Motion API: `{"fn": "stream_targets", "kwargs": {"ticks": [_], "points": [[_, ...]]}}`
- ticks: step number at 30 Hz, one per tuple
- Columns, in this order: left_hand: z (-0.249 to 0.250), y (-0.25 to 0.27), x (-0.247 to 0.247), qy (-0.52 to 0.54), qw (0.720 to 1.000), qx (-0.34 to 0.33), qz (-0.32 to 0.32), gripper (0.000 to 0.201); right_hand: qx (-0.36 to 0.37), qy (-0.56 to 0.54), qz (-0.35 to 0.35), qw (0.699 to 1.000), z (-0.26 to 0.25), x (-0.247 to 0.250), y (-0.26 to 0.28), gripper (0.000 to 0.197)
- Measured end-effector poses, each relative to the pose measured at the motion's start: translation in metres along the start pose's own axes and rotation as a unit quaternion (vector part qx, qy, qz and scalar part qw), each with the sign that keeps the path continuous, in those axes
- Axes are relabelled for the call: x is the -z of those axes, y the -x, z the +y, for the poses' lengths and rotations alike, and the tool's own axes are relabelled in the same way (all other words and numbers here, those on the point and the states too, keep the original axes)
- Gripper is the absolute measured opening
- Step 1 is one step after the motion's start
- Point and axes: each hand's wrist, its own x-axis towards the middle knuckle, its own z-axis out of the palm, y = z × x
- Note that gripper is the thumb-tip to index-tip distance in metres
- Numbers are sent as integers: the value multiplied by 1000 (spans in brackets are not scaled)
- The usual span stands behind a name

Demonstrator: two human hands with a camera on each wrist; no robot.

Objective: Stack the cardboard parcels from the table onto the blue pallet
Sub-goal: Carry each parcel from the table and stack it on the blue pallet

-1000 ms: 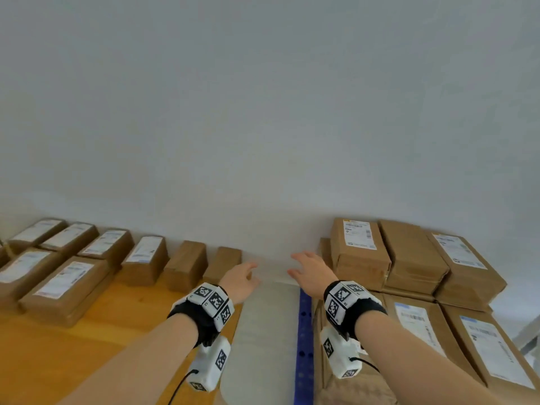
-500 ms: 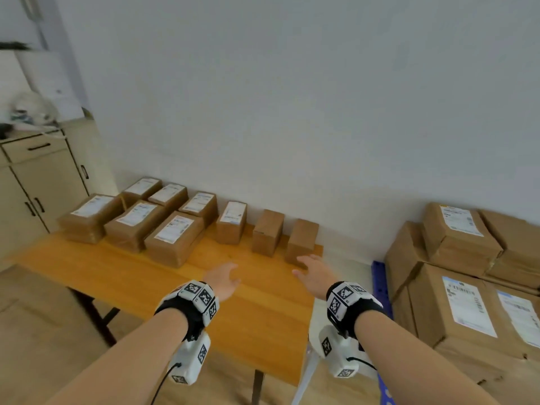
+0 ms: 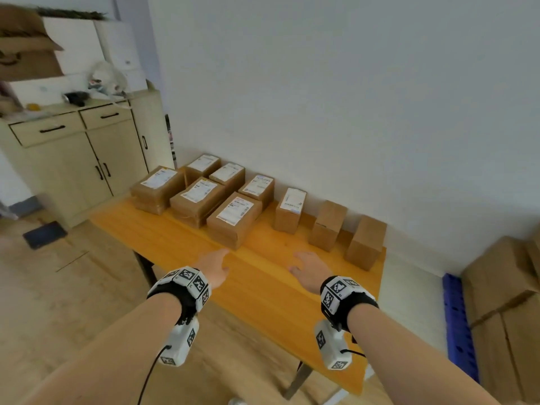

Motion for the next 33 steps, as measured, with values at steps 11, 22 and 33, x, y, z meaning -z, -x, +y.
{"fn": "stream_targets", "kwargs": {"ticks": [11,22,33], "points": [[-57,-86,39,-54,998,11,-15,55,3,-20,-34,999,-48,-10,-117,53],[-106,-163,63,-85,996,-26,-21,53,-7,-75,-53,996,-94,-32,-204,48],[-135,-238,77,19,987,-124,-98,55,-120,-169,3,978,-136,-54,-248,52]]}}
